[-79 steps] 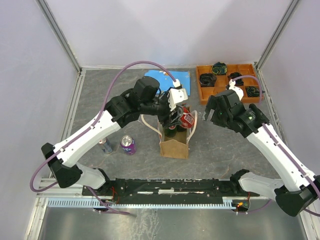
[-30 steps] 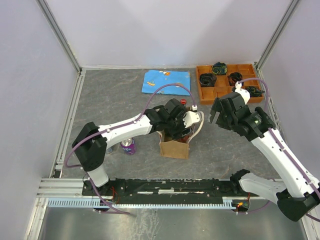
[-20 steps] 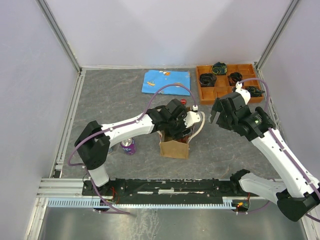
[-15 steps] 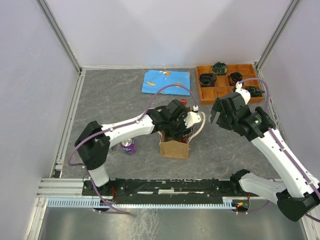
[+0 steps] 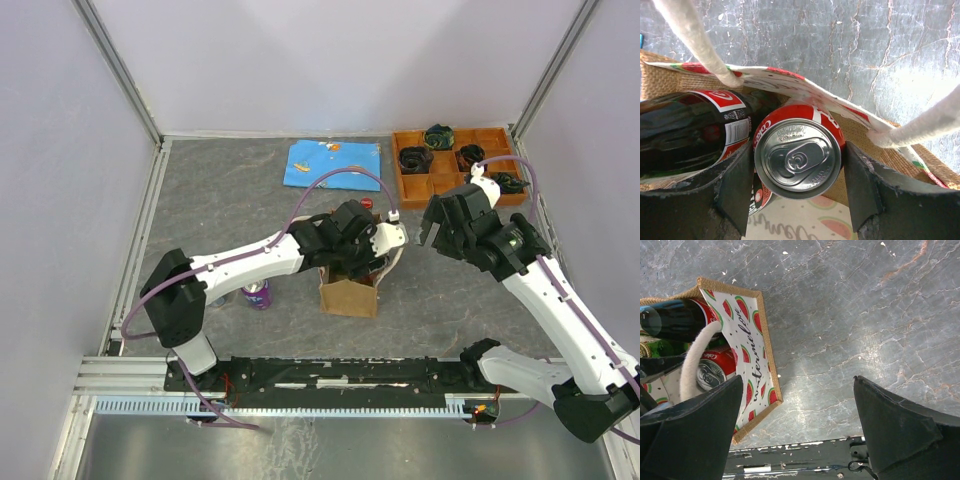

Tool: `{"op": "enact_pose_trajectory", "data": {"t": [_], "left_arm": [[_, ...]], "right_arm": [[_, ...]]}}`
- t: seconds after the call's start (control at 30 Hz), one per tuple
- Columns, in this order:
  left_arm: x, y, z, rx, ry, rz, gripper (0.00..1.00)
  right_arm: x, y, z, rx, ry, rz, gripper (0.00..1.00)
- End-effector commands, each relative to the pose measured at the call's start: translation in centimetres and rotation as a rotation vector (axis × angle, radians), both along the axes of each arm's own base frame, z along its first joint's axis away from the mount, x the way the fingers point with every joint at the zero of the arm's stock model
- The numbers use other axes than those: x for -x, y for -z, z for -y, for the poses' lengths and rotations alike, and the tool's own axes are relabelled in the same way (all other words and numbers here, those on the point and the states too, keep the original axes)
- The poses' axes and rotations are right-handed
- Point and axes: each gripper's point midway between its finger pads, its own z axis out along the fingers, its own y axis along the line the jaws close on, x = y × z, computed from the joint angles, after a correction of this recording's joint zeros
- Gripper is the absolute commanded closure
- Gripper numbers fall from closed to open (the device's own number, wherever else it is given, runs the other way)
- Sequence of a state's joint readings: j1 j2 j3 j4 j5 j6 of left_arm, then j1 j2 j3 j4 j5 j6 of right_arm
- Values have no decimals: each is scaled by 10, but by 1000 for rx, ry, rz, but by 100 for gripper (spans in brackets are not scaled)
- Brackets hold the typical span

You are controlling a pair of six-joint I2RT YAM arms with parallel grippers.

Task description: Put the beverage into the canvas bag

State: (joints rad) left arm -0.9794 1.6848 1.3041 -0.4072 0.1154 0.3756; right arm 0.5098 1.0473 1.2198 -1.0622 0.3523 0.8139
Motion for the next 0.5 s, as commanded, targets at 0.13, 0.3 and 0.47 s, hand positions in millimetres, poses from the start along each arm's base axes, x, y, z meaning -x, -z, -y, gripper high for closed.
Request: {"op": "enact_pose_trajectory", "data": {"t": [0.13,0.3,0.47], "left_arm": [[-21,-67,22,205,-31,172,37],[-24,-53,23,189,-52,184,35],[-30,-39,21,181,-87,200,32]], "right_arm": [[-5,-4,-4,-16,-6,22,1],[-5,-3,-5,-23,-7,20,1],[-3,-3,-3,-24,-3,20,1]]}}
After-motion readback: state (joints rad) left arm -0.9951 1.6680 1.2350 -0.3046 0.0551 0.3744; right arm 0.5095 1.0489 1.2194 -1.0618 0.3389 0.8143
